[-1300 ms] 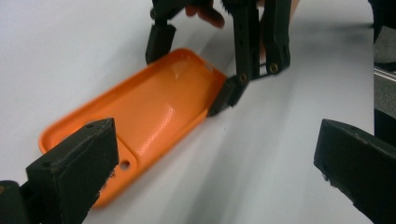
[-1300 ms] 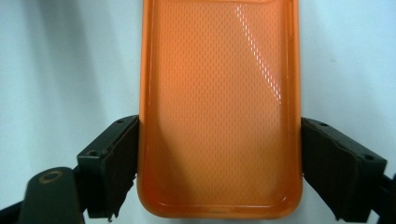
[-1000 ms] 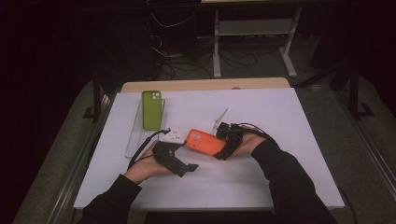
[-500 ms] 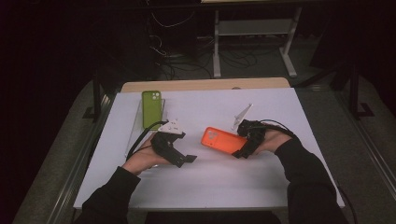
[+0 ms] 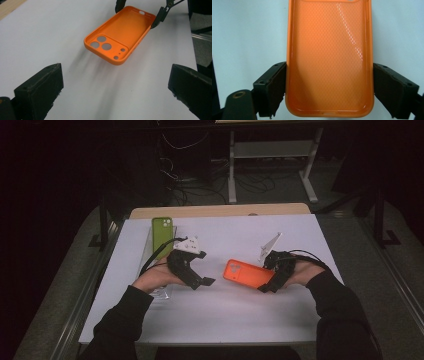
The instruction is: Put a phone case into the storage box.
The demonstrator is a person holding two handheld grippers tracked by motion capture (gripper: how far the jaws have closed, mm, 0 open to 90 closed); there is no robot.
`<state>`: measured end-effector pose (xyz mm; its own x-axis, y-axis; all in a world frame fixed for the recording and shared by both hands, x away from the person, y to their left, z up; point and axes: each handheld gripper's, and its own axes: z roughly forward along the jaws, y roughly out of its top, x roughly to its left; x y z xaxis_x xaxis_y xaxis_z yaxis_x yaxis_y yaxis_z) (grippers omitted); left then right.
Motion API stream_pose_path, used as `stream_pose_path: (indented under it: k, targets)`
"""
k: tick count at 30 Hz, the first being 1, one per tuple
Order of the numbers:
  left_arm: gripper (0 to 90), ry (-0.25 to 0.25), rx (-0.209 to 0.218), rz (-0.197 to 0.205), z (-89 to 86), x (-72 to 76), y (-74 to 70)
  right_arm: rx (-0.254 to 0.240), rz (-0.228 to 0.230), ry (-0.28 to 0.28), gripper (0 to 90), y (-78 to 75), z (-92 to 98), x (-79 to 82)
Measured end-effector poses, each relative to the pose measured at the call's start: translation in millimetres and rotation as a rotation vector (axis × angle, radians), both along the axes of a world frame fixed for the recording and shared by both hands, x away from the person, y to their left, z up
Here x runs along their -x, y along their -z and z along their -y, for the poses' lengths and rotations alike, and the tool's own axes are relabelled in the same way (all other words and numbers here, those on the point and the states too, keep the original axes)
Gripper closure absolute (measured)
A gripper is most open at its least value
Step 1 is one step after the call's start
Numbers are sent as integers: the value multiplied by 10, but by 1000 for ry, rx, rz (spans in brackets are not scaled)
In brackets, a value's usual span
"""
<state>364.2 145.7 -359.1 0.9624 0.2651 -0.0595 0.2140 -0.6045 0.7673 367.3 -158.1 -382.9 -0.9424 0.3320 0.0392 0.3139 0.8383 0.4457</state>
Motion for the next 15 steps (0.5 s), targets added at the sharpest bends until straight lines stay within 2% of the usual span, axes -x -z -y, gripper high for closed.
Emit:
stream_pose_path:
  k: [3, 10, 15]
  targets:
    - [0, 22, 4, -18, 24, -25, -17, -1, 0, -13, 153, -20, -2, 22]
    - [0, 118, -23, 0, 121, -40, -20, 17, -5, -61, 153, -38, -70, 82]
    - [0, 165, -76, 22, 188, 25, 30, 29, -5, -94, 153, -21, -143, 119]
